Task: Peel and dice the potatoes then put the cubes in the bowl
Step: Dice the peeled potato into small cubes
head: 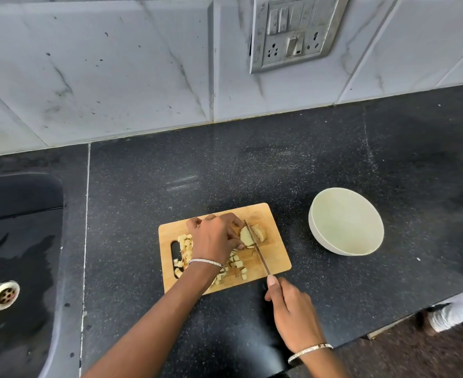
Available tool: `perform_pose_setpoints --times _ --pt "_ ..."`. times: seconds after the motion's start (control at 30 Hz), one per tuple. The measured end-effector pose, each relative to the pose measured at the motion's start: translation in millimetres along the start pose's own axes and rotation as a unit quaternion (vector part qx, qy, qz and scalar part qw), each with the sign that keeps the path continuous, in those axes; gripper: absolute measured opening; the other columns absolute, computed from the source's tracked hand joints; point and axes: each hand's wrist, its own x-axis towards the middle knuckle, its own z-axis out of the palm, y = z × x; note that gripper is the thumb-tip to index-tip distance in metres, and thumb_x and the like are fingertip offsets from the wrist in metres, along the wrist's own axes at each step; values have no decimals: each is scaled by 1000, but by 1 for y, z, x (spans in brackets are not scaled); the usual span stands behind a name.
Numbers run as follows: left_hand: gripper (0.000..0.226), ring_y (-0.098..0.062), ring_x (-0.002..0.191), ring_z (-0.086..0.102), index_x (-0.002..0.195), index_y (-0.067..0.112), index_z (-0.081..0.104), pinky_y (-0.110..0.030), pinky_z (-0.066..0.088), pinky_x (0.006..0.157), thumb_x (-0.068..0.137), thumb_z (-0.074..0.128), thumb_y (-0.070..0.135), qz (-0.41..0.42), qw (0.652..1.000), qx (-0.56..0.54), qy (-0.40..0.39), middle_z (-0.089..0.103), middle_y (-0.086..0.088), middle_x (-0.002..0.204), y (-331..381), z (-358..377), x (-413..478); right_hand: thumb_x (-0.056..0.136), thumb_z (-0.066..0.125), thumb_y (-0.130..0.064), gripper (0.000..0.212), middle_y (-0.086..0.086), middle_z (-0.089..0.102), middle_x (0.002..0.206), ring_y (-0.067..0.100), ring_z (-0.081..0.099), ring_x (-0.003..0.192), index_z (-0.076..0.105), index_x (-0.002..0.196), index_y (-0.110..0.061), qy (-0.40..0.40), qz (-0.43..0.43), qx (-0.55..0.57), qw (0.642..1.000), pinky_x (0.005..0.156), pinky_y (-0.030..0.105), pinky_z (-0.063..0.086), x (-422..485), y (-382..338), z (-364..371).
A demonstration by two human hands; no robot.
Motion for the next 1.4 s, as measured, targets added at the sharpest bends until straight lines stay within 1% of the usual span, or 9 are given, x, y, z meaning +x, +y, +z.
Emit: perform_pose_setpoints --times 0.17,0.27,0.43,0.63,0.83,0.97,1.17,1.27,1.4 --pt "30 7 83 61 97 35 63 -30 17 84 73 80 29 -21 999 -32 2 67 20 59 1 -2 -2 92 20 -60 55 -10 64 68 5 60 67 59 76 -24 -5 2 13 1000 67 29 44 1 3 2" --pt "37 1 90 59 99 35 62 -33 18 82 69 83 35 -22 1000 -18 1 69 20 68 3 -6 -4 93 22 -58 53 -12 64 68 5 60 67 59 75 -25 15 2 15 1000 69 33 45 3 5 -3" --pt "49 -11 104 45 107 40 63 -36 18 78 63 79 57 -6 994 105 -1 65 20 97 13 -11 -7 98 27 -54 48 -17 59 62 4 59 64 58 75 -27 20 -13 6 1000 67 33 45 1 2 -7" --pt "38 -11 105 44 103 37 69 -38 17 81 70 75 56 -22 995 101 0 68 19 89 16 -6 -10 97 22 -55 50 -13 52 56 5 53 57 55 77 -24 7 -26 -17 999 60 31 39 -1 -4 -8" --pt "33 -11 106 47 101 36 71 -39 18 86 72 77 49 -39 997 70 4 69 18 86 16 -4 -10 98 19 -55 48 -8 55 61 15 59 66 51 76 -26 -4 -32 -23 999 68 40 46 1 -3 -8" --pt "33 -11 107 47 103 36 71 -39 18 89 72 78 48 -54 997 59 -1 70 17 87 16 -4 -10 100 18 -53 38 -8 55 65 24 61 72 41 76 -36 -12 -21 -39 999 68 45 48 3 -3 -1" --pt "33 -11 106 45 102 36 71 -40 20 89 72 78 47 -61 996 60 -1 69 18 86 17 -2 -11 102 17 -49 39 -3 61 77 31 65 84 51 91 -32 -11 6 -75 997 64 41 42 9 -11 7" --pt "34 -11 107 45 104 37 71 -40 20 88 72 78 47 -65 996 61 2 69 18 87 16 -1 -11 102 16 -51 46 5 67 94 36 64 93 57 103 -30 -17 22 -82 996 71 43 46 13 -15 9" --pt "34 -10 107 44 104 37 71 -39 18 85 72 77 47 -62 996 63 5 69 18 87 16 -1 -12 101 12 -52 49 5 68 98 35 64 96 55 108 -32 -18 27 -102 994 74 44 46 11 -16 12"
